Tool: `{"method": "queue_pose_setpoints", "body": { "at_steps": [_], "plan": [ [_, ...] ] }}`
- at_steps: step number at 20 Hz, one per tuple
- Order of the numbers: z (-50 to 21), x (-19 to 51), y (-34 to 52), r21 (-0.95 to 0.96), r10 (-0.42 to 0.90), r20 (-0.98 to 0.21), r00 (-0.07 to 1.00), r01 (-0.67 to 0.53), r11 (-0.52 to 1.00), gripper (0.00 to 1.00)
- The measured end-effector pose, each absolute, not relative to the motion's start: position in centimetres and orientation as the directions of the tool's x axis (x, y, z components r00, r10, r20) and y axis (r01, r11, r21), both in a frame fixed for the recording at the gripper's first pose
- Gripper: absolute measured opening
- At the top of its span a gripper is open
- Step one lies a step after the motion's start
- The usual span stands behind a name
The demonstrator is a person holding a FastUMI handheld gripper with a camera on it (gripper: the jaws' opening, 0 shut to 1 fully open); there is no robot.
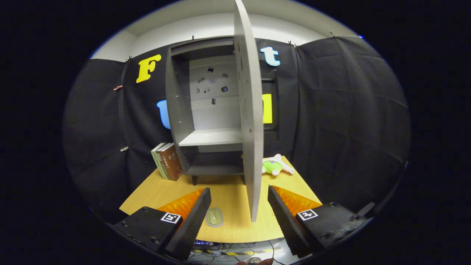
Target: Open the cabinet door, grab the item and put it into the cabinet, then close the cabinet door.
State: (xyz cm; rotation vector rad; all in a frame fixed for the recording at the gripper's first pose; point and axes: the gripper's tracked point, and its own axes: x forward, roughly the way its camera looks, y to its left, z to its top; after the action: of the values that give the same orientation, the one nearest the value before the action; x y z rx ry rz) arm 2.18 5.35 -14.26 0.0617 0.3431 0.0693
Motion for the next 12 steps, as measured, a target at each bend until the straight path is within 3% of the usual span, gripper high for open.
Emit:
{"method": "queue_pose_setpoints", "body": {
  "at_steps": [12],
  "plan": [
    [-32.9,7.9,15.8,0.053,0.161,-0.563,0.81,-0.159,0.986,0.99]
  ]
}}
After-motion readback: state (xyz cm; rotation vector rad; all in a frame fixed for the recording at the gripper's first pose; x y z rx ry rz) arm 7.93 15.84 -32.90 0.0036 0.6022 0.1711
